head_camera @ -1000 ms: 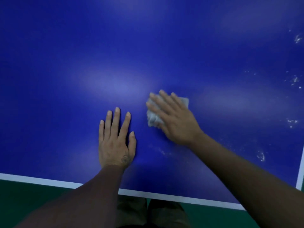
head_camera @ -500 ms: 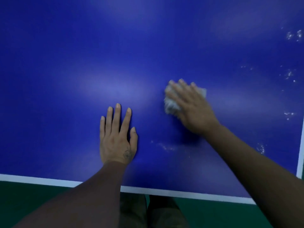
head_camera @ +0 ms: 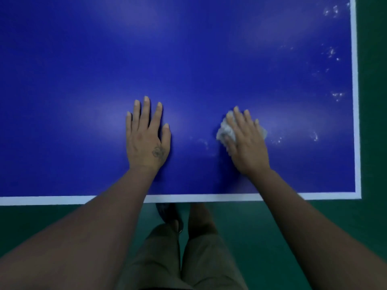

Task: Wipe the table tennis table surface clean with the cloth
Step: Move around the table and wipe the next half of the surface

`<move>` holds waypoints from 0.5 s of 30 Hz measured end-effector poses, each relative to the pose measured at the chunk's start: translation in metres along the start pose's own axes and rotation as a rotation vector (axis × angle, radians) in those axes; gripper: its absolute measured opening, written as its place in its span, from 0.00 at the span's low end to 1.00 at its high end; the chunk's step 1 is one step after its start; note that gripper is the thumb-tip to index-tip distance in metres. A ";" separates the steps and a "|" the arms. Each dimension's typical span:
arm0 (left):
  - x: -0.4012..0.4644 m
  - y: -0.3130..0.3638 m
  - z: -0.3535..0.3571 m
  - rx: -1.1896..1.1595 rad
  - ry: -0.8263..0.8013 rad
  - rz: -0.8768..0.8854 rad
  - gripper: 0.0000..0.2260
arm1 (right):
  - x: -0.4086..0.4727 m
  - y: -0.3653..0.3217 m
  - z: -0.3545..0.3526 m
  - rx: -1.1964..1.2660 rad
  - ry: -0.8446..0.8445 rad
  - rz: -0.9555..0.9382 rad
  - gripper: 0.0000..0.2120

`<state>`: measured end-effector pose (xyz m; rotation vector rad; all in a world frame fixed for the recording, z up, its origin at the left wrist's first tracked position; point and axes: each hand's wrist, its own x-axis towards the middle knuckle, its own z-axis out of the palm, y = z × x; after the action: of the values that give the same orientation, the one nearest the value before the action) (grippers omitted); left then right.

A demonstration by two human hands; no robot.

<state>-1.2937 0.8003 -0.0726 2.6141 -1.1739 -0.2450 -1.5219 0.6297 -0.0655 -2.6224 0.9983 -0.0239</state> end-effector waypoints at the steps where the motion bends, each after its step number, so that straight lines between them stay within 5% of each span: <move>1: -0.003 -0.002 -0.001 0.015 -0.014 0.005 0.26 | 0.008 0.004 -0.003 0.019 0.007 0.091 0.27; 11: -0.029 -0.007 -0.002 0.159 -0.065 -0.058 0.28 | -0.077 -0.054 0.021 0.131 0.012 0.147 0.28; 15: -0.030 -0.007 0.000 0.148 -0.039 -0.043 0.28 | -0.016 -0.042 0.009 0.204 0.035 0.317 0.30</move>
<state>-1.3087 0.8270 -0.0732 2.7761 -1.1924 -0.2270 -1.5053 0.6720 -0.0588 -2.2644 1.3365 -0.0905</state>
